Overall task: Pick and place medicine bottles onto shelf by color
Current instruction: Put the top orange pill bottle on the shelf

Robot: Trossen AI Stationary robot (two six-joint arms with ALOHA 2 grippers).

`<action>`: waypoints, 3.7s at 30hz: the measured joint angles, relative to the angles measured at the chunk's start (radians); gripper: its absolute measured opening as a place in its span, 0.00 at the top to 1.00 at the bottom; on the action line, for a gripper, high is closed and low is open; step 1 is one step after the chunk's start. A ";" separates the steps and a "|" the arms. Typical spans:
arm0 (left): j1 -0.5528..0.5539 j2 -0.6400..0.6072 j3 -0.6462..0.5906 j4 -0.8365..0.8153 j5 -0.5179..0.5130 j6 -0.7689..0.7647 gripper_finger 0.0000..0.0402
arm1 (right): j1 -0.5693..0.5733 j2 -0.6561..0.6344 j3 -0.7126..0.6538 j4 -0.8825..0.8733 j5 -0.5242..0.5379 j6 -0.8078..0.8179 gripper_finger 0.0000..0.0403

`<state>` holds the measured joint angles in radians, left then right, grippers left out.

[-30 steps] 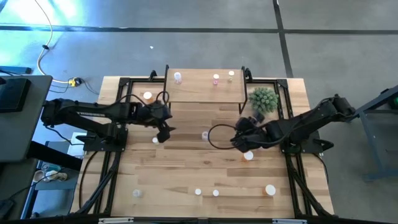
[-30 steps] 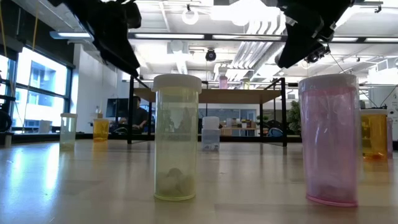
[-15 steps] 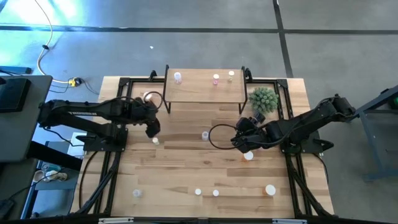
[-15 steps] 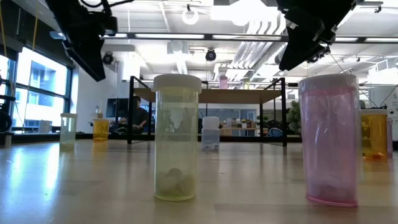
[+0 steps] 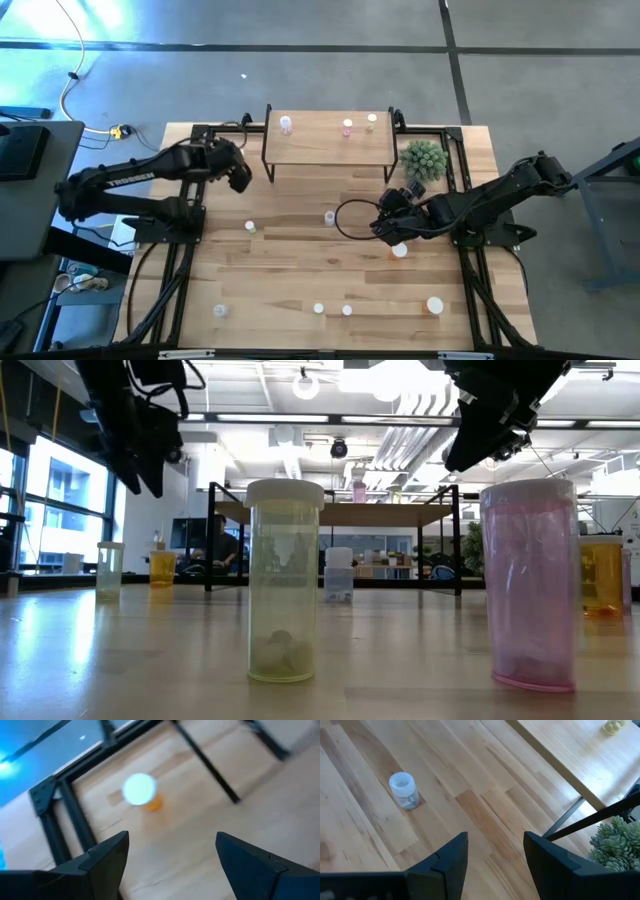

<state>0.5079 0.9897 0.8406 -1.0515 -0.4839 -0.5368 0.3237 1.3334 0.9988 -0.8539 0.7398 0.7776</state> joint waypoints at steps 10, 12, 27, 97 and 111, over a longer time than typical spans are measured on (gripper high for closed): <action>0.180 0.042 0.000 0.003 0.124 0.028 0.29 | 0.000 0.000 0.000 0.006 -0.001 0.000 0.54; 0.191 0.065 0.000 0.003 0.143 0.047 0.29 | 0.000 0.000 0.000 0.006 -0.001 0.000 0.54; 0.270 0.220 0.000 0.151 0.304 0.102 0.29 | 0.000 0.000 0.000 0.015 -0.003 -0.027 0.54; 0.467 0.430 0.000 0.336 0.255 -0.029 0.29 | 0.000 0.001 0.000 0.125 -0.002 -0.131 0.54; 0.467 0.458 0.001 0.344 0.237 -0.021 0.29 | 0.000 0.001 0.000 0.125 -0.010 -0.131 0.54</action>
<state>0.9749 1.4475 0.8413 -0.7074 -0.2470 -0.5575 0.3236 1.3342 0.9993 -0.7284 0.7296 0.6464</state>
